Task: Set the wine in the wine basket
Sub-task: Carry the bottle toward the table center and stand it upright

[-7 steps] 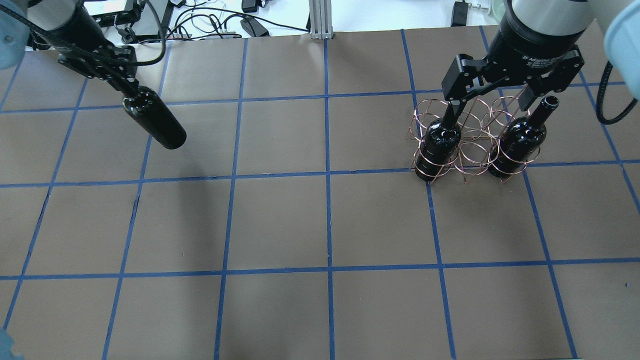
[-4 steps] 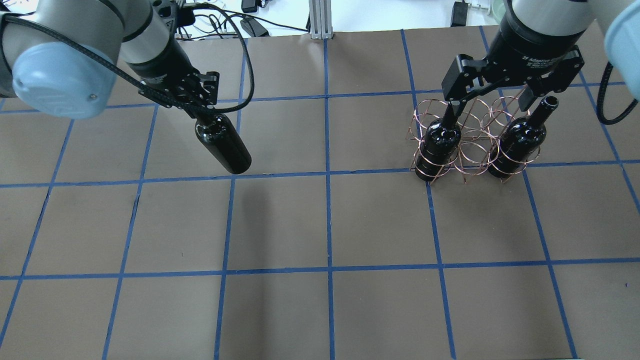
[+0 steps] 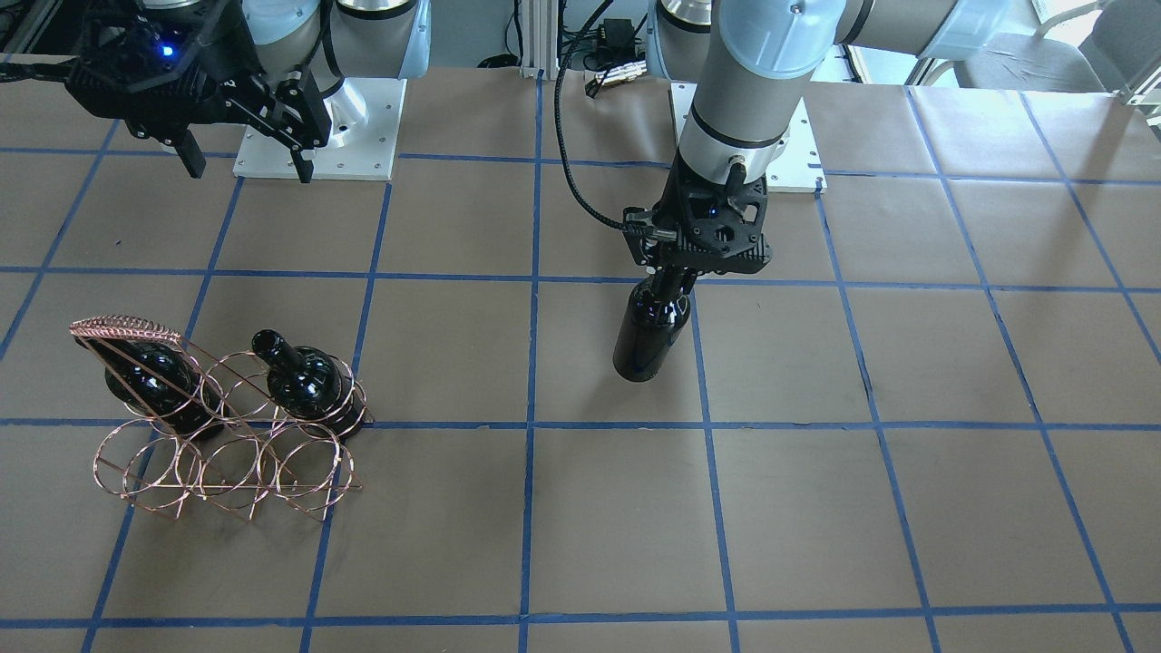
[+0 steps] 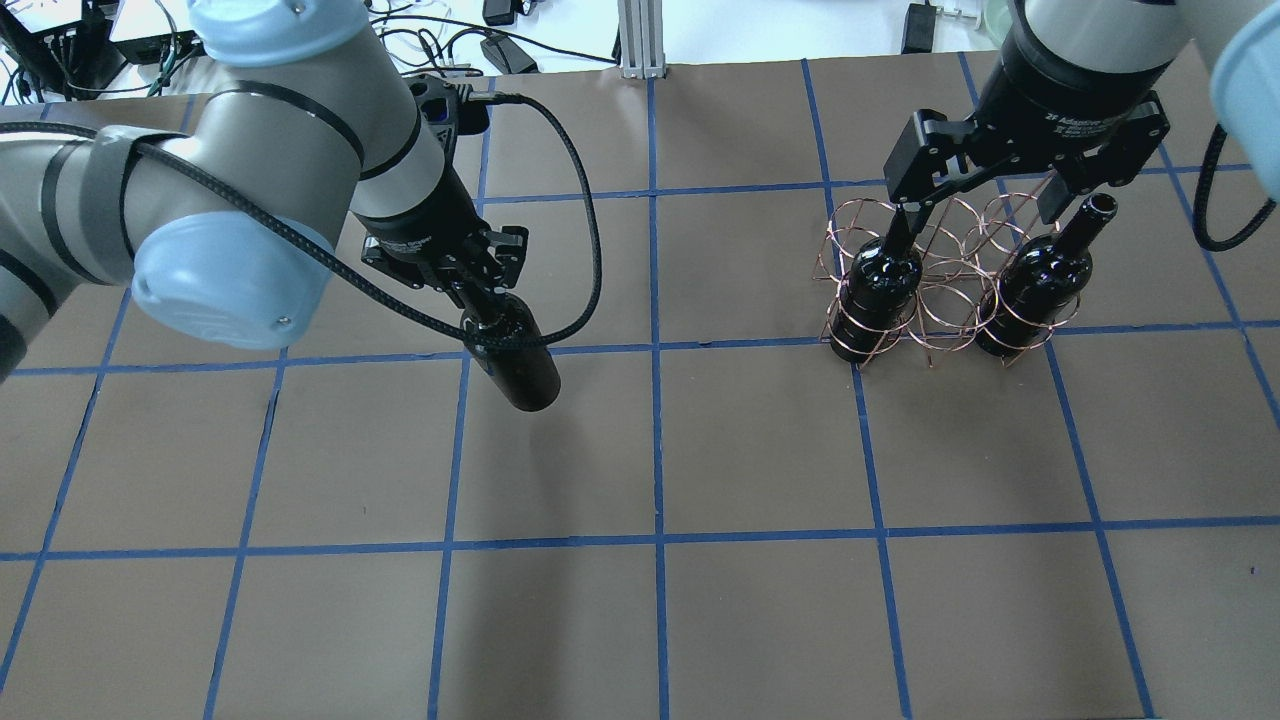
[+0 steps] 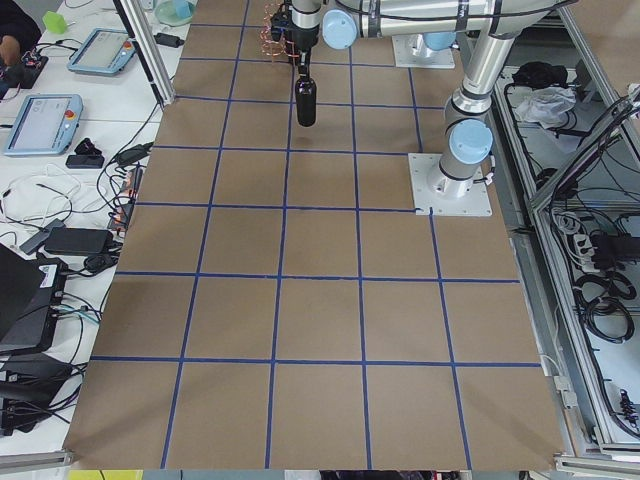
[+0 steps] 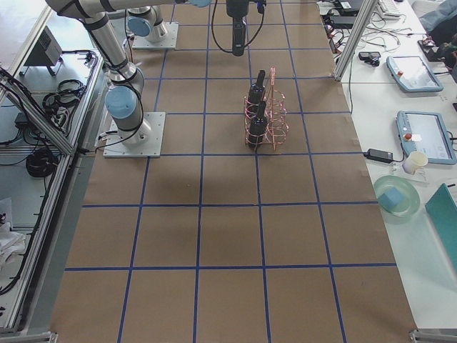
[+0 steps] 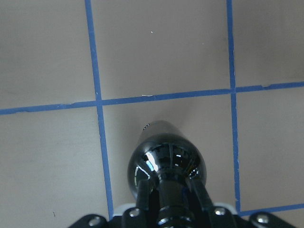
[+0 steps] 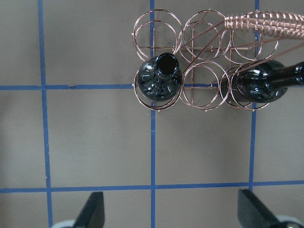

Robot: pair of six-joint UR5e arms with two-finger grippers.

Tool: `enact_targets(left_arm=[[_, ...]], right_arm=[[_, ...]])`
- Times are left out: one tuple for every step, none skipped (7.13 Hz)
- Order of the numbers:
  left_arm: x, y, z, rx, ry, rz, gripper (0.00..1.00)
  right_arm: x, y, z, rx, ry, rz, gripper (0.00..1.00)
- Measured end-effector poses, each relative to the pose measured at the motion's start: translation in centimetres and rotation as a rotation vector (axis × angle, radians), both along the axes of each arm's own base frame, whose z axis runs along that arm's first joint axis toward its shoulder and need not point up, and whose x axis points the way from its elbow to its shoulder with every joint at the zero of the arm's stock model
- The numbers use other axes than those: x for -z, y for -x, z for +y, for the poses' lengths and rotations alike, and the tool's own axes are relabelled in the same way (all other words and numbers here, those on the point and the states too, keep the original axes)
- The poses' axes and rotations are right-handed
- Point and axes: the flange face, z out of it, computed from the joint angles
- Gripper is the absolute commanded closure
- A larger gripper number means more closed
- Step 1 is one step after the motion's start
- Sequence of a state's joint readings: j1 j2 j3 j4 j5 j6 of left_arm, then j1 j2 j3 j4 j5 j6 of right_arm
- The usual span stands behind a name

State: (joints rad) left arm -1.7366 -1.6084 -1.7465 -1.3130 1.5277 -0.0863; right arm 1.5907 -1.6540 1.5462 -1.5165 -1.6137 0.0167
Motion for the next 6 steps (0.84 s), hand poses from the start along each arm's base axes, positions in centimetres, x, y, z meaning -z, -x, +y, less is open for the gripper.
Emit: enact_targets(left_arm=[[0.7, 0.4, 0.6, 0.006, -0.011, -0.009, 1.0], [1.2, 0.7, 0.8, 0.013, -0.018, -0.013, 1.0], [1.8, 1.0, 0.7, 0.018, -0.019, -0.014, 1.0], [2.2, 1.2, 0.7, 0.021, -0.021, -0.014, 1.0], [2.6, 1.3, 0.7, 0.023, -0.028, -0.013, 1.0], [3.1, 1.4, 0.7, 0.024, -0.037, -0.011, 0.95]], right_arm=[[0.0, 0.0, 0.0, 0.0, 0.0, 0.0, 0.0], [0.0, 0.0, 0.0, 0.0, 0.0, 0.0, 0.0], [0.0, 0.0, 0.0, 0.001, 0.0, 0.0, 0.0], [0.0, 0.0, 0.0, 0.001, 0.0, 0.0, 0.0], [0.0, 0.0, 0.1, 0.002, 0.0, 0.0, 0.0], [0.0, 0.0, 0.1, 0.002, 0.0, 0.0, 0.0]])
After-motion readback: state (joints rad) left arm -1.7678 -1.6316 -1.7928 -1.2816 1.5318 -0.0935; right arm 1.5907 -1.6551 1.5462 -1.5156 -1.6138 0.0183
